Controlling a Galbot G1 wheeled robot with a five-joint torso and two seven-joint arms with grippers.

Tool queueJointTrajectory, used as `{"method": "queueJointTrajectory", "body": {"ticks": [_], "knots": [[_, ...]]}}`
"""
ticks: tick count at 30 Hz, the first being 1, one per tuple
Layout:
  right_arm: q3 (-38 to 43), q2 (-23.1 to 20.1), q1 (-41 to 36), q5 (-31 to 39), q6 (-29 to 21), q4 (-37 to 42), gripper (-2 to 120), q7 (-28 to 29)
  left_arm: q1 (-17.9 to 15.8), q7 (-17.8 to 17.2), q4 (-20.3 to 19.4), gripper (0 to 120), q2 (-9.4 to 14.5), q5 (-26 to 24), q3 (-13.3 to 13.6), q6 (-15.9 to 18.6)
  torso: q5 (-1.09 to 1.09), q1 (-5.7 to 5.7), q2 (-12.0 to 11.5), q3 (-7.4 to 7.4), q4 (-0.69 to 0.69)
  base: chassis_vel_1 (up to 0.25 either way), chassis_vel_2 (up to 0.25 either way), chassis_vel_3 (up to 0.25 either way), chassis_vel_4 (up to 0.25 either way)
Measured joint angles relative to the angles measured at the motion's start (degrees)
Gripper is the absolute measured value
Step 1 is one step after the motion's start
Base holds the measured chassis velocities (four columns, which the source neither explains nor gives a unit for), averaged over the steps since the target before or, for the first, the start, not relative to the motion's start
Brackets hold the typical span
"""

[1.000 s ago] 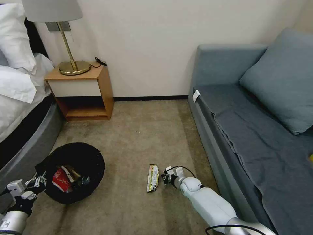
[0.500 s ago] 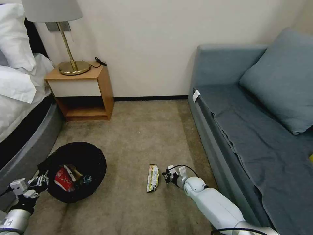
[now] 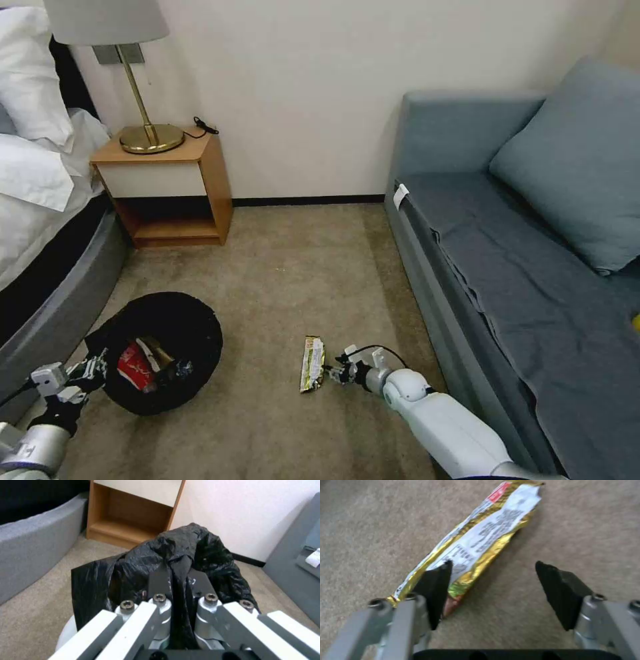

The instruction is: Pick up the trash bin, then pick up the garbage on the floor and place it into the trash bin.

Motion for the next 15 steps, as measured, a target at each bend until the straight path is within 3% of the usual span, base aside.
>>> {"method": "queueJointTrajectory", "body": {"ticks": [2, 8, 15], "knots": [[0.00, 0.09, 0.02, -0.02, 0.02, -0.11, 71, 0.01, 0.00, 0.01, 0.01, 4, 0.00, 0.01, -0.01, 0.00, 0.00, 0.00, 0.00, 0.00, 0.00, 0.000, 0.000, 0.000, 0.000], [0.74, 2.09, 0.34, -0.15, 0.19, -2.80, 95, 0.58, 0.31, 0.30, 0.69, 4, 0.22, -0.11, -0.82, -0.34, 0.00, 0.00, 0.00, 0.00, 0.00, 0.000, 0.000, 0.000, 0.000], [2.43, 2.74, 0.23, -0.04, 0.23, -4.00, 100, 1.64, 0.19, 0.38, 1.12, 4, 0.58, -0.39, -1.12, -0.40, 0.00, 0.00, 0.00, 0.00, 0.00, 0.000, 0.000, 0.000, 0.000]]}}
